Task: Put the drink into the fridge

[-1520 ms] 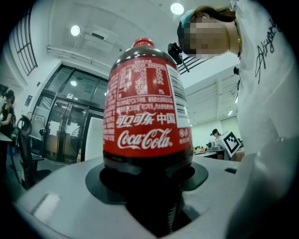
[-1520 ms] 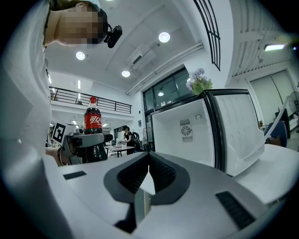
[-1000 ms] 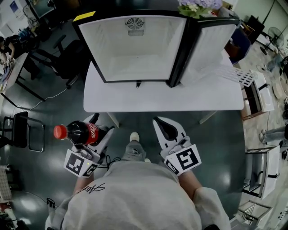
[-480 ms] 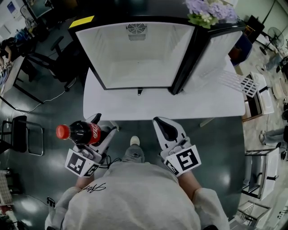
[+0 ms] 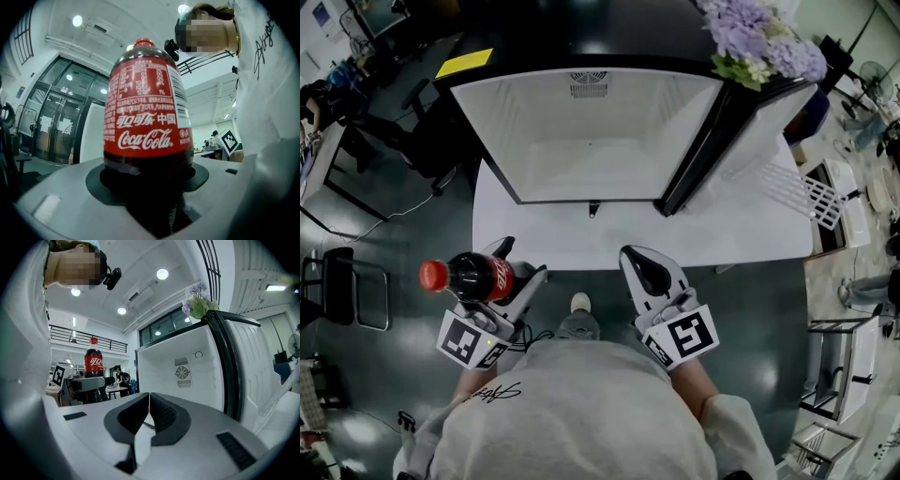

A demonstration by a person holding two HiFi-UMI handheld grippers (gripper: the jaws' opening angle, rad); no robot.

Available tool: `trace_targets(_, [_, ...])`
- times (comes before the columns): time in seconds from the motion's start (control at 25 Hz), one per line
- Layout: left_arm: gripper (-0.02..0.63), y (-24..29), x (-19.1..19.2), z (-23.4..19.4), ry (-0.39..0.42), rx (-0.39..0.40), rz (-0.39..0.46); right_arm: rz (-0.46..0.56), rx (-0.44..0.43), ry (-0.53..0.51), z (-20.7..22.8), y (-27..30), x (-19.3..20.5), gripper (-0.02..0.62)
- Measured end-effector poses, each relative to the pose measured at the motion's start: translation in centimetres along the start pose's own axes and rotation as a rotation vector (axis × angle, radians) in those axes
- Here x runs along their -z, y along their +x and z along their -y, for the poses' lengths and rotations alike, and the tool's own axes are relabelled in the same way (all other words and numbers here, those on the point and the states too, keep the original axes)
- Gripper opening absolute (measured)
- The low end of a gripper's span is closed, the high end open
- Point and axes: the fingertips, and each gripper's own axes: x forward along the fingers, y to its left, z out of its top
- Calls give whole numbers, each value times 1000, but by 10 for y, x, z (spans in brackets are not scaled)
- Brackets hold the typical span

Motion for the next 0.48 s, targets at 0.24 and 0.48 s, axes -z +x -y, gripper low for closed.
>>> trace_targets(0.24, [268, 13, -2, -15, 11, 16, -1, 0, 0, -2, 8, 21, -6, 14])
trace_targets(0.48, [268, 27, -3, -31, 24, 41, 1, -4, 16, -9, 17, 40, -8, 14])
